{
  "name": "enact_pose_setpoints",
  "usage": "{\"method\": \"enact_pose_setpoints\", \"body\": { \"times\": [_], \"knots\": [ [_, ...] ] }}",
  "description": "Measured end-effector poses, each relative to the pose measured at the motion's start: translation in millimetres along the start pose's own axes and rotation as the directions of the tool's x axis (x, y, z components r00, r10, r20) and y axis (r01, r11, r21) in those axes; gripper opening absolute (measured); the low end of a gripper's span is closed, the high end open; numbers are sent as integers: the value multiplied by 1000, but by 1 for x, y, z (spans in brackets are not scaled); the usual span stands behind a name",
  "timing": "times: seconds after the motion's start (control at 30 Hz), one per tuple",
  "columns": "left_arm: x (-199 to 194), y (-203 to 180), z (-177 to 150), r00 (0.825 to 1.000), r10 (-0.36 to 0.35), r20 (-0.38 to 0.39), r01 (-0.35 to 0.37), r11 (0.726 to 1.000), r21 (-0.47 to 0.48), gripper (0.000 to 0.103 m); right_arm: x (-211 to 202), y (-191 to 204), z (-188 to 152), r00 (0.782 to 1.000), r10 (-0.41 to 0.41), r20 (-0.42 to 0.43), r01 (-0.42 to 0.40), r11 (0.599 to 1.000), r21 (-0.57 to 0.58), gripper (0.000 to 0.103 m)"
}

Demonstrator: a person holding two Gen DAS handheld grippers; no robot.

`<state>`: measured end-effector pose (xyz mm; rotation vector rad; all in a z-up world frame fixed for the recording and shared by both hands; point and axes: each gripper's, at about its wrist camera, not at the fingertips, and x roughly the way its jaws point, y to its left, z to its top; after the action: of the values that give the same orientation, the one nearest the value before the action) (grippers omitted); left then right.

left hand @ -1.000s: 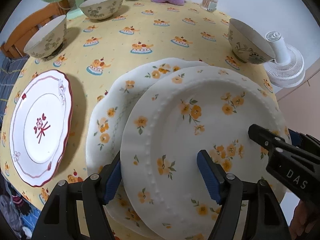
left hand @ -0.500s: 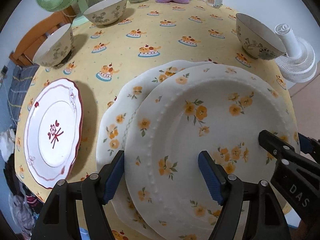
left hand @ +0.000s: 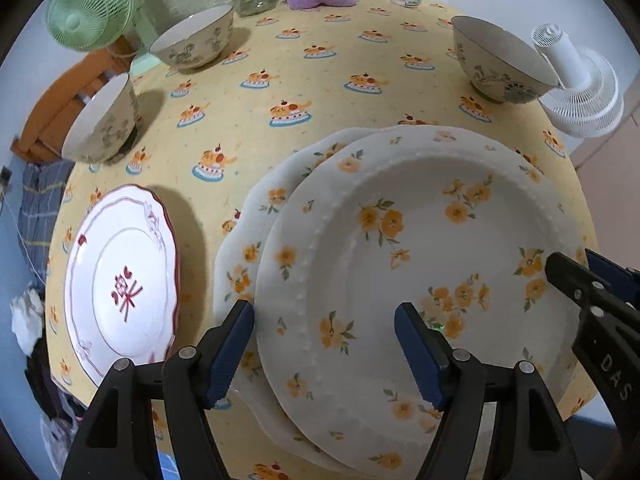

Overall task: Organize plates and bowls
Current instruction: 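Lower the dotted-rim plate onto the large floral plate and open both grippers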

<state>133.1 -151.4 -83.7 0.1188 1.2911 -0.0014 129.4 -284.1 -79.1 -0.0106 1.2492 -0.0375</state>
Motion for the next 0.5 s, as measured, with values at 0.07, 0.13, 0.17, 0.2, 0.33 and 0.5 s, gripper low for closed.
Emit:
{"method": "enact_pose_setpoints", "body": {
  "times": [0.07,0.13,0.17,0.2,0.33,0.5],
  "knots": [
    [0,3,0,1000,-12,-2,12,1000,9,75,1,0,-1,1000,0,-11,0,1000,17,34],
    [0,7,1,1000,-21,-6,21,1000,16,75,1,3,-1,1000,-8,-12,8,1000,23,34],
    [1,8,2,1000,-23,-6,23,999,22,75,1,5,-2,1000,-13,-15,13,1000,25,34],
    [1,9,2,1000,-25,-7,25,999,28,75,2,6,-2,1000,-16,-19,16,999,29,34],
    [1,15,4,999,-36,-7,37,998,47,75,5,11,-3,999,-24,-38,26,998,51,35],
    [2,20,5,999,-39,-12,40,997,70,75,8,18,-3,998,-37,-46,40,997,69,37]
  ]
}}
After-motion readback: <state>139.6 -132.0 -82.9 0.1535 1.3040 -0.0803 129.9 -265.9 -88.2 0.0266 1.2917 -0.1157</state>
